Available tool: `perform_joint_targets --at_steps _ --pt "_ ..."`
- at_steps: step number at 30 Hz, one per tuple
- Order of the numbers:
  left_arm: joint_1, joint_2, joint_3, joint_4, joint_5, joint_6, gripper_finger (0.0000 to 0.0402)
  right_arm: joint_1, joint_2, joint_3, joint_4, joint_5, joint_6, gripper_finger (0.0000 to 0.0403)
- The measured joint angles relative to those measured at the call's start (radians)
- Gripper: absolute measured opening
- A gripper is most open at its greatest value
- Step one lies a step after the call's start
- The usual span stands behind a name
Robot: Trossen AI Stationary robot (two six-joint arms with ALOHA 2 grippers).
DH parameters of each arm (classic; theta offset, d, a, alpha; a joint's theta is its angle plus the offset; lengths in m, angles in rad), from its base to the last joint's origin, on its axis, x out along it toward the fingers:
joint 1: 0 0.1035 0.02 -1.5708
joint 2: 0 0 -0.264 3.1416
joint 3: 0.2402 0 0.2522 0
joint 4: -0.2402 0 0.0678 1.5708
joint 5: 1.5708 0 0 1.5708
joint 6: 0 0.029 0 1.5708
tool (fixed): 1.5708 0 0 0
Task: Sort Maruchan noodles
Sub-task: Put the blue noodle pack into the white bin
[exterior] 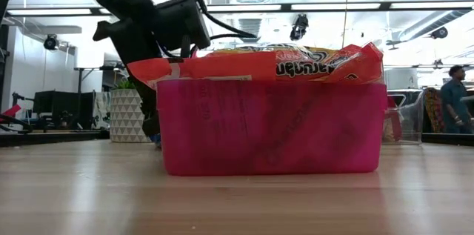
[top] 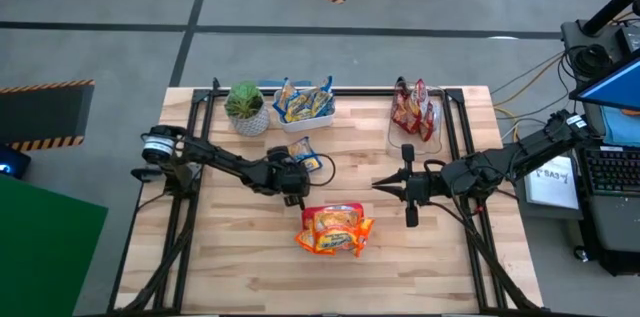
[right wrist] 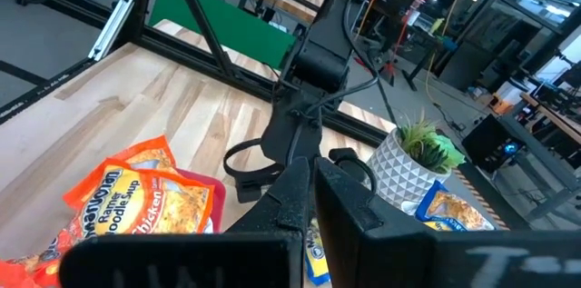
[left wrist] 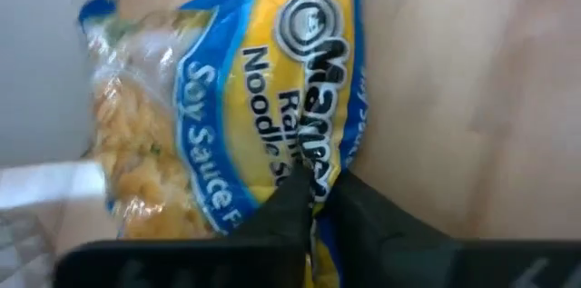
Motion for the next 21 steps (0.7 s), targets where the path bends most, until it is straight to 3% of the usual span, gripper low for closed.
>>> perform_joint_targets --at_steps 2,8,21 --pt "0.002 0.000 0.004 -0.014 -0.012 -0.005 0.0010 0.000 0.000 0.000 0.000 0.000 0.000 0.0013" --pt "0.000 -0.031 0.034 -0.008 -0.017 -0.003 0.0007 0.000 0.000 0.000 0.000 0.000 -0.001 0.0013" --pt "0.104 -0.309 0.040 0.132 -0.071 -0.028 0.0001 0.000 -0.001 0.002 0.000 -0.001 -0.008 0.0013"
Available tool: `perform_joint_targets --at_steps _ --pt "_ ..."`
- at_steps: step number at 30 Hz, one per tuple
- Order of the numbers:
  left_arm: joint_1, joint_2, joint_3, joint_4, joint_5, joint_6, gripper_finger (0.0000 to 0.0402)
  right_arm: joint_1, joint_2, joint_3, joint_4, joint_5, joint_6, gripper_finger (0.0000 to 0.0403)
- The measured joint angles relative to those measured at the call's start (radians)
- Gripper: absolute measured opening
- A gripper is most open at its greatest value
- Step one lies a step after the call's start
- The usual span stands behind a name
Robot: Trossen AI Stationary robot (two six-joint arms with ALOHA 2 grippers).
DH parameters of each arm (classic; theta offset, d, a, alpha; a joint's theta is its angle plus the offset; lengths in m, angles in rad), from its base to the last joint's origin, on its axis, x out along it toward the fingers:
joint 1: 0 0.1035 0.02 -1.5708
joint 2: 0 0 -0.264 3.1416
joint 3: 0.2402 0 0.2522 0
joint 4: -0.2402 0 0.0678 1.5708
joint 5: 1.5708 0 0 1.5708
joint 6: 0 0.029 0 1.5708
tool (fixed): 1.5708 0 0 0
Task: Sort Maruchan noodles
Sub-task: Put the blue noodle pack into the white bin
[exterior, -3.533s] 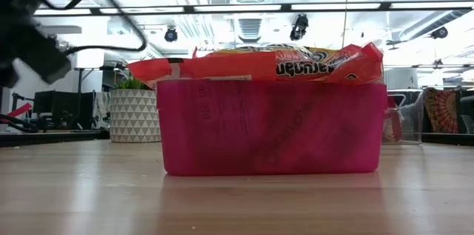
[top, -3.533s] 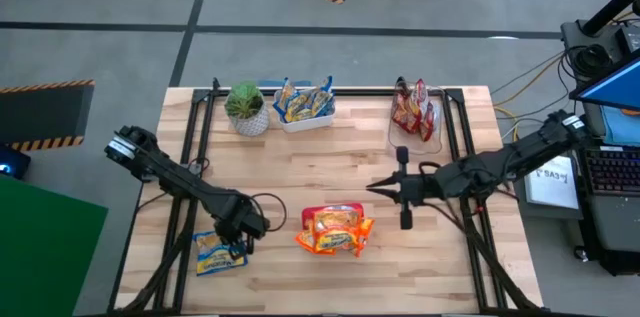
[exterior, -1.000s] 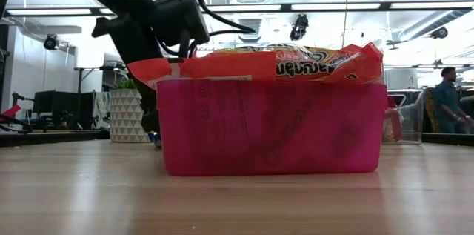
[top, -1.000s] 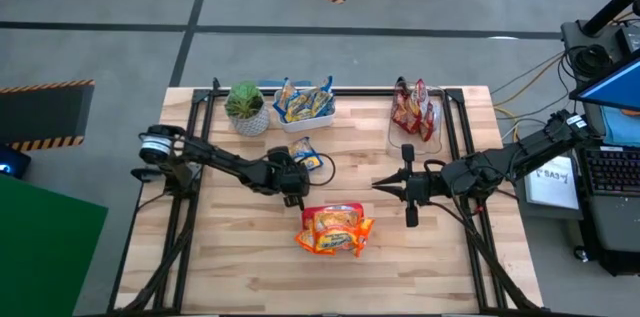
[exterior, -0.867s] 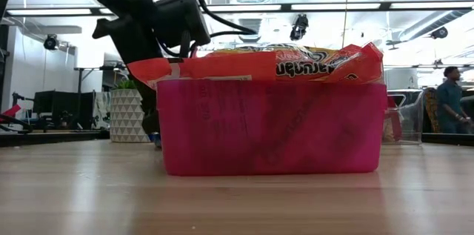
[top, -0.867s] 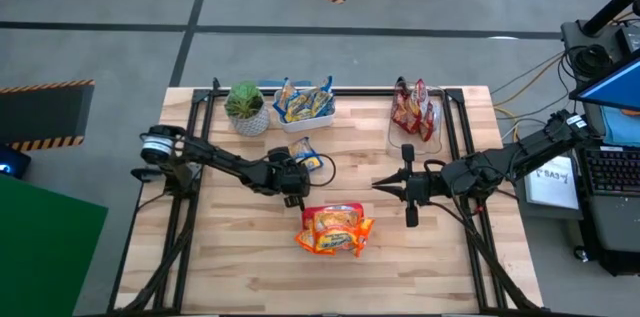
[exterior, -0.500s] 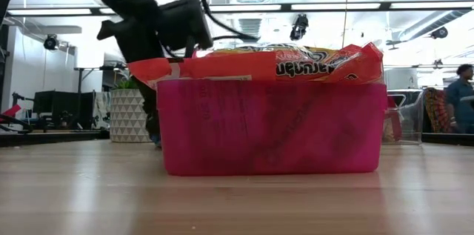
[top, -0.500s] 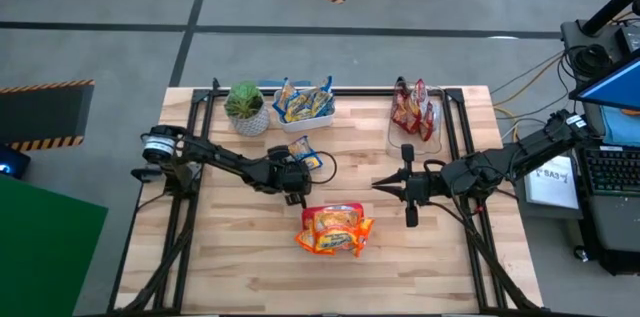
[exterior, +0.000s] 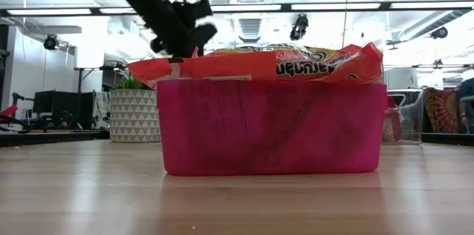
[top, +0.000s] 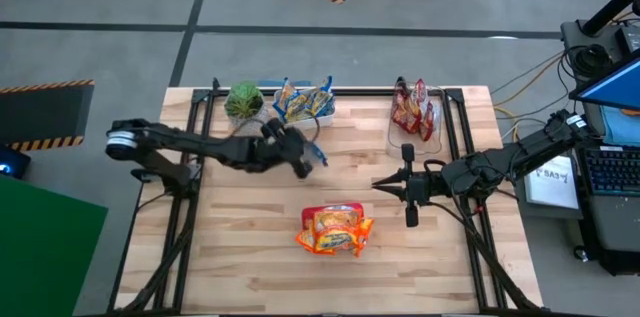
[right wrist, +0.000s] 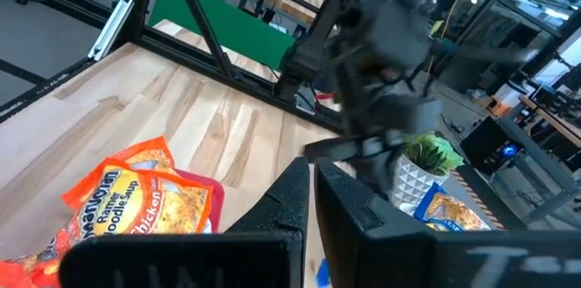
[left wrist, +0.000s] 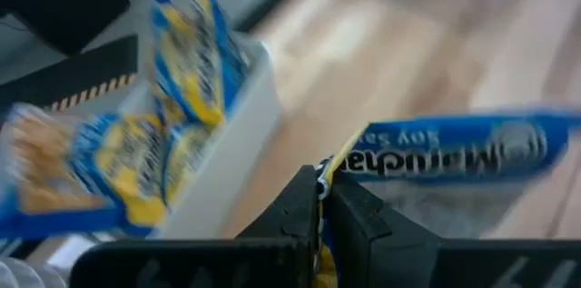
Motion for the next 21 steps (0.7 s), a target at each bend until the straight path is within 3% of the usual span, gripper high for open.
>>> perform_joint_targets --at_steps 8,18,21 --pt "0.110 -0.064 0.002 0.140 0.060 0.052 0.0000 0.000 0.000 0.000 0.000 0.000 -0.001 0.0013" --pt "0.305 -0.039 0.090 0.140 0.065 0.087 0.0000 0.000 0.000 0.000 0.005 0.000 -0.014 0.0013" --pt "0.364 -0.026 0.098 0.137 0.157 0.082 0.0000 0.000 0.000 0.000 0.006 0.000 -0.026 0.0013"
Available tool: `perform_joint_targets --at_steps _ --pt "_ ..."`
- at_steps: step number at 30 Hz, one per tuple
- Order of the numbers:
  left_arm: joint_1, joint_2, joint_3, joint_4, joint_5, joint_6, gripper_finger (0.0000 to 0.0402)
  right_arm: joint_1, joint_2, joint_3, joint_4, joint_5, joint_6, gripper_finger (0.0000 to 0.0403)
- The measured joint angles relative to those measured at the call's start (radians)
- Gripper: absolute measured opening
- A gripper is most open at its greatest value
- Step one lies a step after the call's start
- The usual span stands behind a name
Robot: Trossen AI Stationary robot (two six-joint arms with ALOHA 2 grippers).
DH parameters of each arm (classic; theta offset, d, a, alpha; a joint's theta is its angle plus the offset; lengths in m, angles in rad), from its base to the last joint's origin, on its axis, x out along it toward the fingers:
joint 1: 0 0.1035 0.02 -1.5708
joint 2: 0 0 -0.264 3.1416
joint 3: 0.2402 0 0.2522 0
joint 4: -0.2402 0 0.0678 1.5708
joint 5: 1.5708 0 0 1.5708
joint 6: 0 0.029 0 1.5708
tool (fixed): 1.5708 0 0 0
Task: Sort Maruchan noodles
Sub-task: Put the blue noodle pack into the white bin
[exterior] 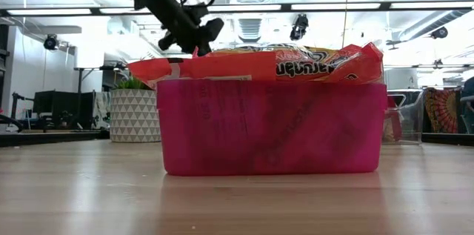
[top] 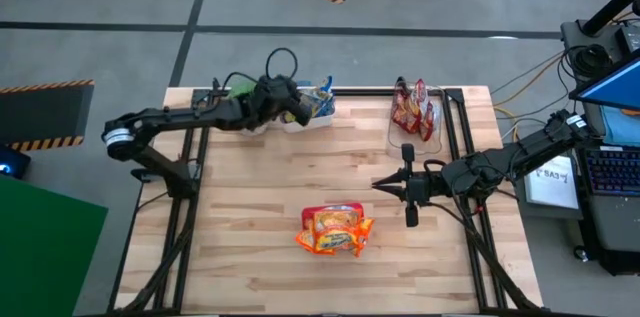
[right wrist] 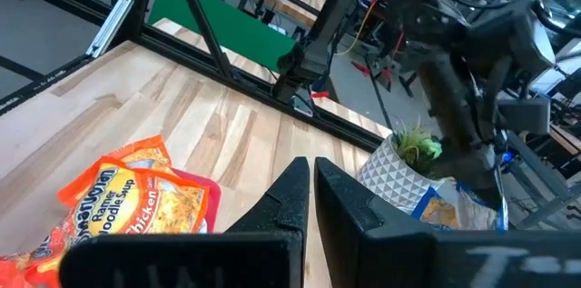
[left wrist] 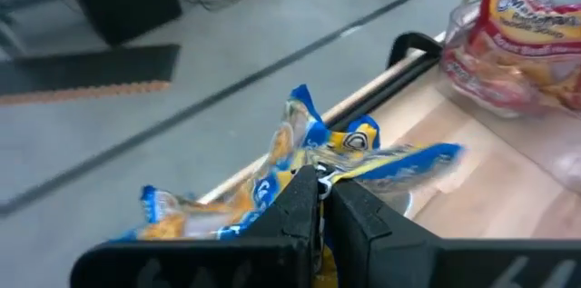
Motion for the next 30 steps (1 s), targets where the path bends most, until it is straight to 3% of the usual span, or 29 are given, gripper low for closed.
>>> perform_joint_targets --at_steps 3,11,20,30 --pt "0.035 0.010 0.003 -0.005 0.081 -0.020 0.0000 0.000 0.000 0.000 0.001 0.000 -0.015 0.0013" --pt "0.042 0.012 0.003 -0.060 0.089 -0.037 0.0000 0.000 -0.006 0.000 0.023 0.001 -0.061 0.0013" --pt "0.050 0.040 0.003 -0.085 -0.006 -0.076 0.0003 -0.021 -0.020 0.000 0.028 0.001 -0.086 0.0013" --pt "0.050 0.121 0.055 -0.102 -0.012 -0.112 0.0076 -0.087 -0.019 0.000 0.015 0.000 -0.061 0.0013"
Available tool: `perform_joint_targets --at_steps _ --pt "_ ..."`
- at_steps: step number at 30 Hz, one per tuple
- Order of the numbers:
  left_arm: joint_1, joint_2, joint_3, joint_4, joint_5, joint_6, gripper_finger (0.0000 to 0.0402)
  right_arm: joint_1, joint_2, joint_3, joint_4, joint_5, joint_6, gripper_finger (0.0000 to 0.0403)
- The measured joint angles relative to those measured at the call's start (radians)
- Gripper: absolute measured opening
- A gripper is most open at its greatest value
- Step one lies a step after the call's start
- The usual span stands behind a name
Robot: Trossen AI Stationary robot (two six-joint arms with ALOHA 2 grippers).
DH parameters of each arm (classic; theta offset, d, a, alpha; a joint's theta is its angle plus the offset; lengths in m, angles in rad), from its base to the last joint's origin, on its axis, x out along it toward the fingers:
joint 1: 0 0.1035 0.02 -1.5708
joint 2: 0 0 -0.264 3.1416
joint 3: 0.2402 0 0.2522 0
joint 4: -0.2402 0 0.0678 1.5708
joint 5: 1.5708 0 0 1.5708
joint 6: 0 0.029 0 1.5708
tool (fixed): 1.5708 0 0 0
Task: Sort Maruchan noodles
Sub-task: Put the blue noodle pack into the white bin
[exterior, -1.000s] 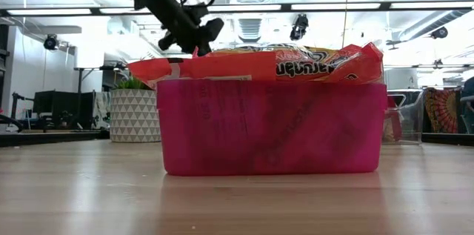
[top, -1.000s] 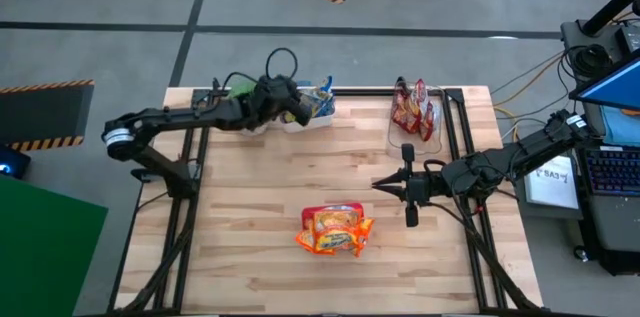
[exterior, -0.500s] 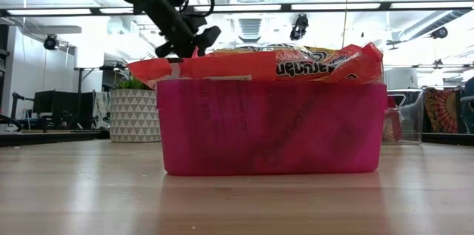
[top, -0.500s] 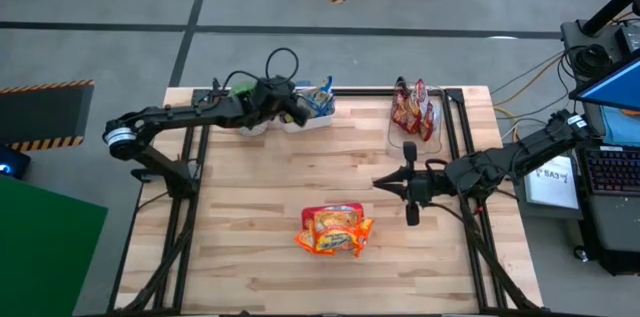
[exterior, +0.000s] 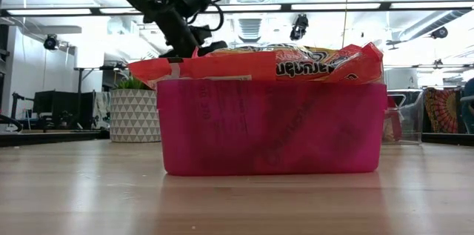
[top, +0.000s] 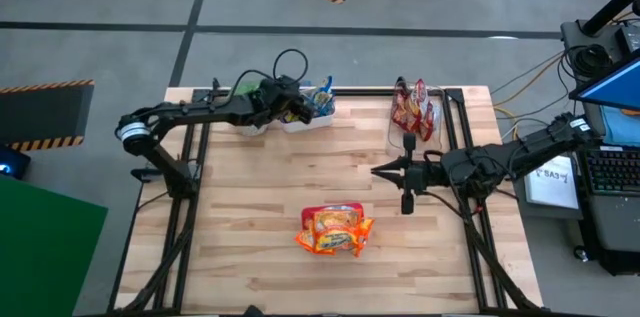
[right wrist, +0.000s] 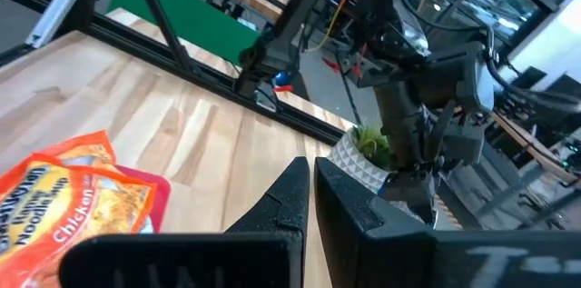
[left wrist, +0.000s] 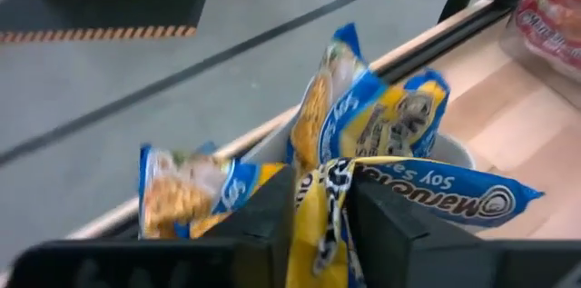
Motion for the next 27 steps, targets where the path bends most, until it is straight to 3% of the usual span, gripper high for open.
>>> perform_joint_targets --at_steps 7,12,19,23,27 --pt "0.000 0.032 0.105 -0.036 -0.092 0.117 0.0163 -0.014 0.000 0.000 -0.001 0.000 0.001 0.0013" --pt "0.000 0.036 0.159 -0.094 -0.099 0.183 0.0198 -0.017 0.000 0.000 -0.001 -0.001 -0.003 0.0013" --pt "-0.012 0.032 0.140 -0.137 -0.059 0.244 0.0193 -0.017 0.000 0.000 -0.002 -0.001 0.001 0.0013" --pt "-0.057 0.008 0.172 -0.280 0.132 0.415 0.0175 -0.017 0.001 0.000 -0.005 -0.001 0.003 0.0013" --pt "-0.091 0.006 0.219 -0.426 0.160 0.637 0.0136 -0.017 0.001 0.000 -0.007 -0.001 0.003 0.0013"
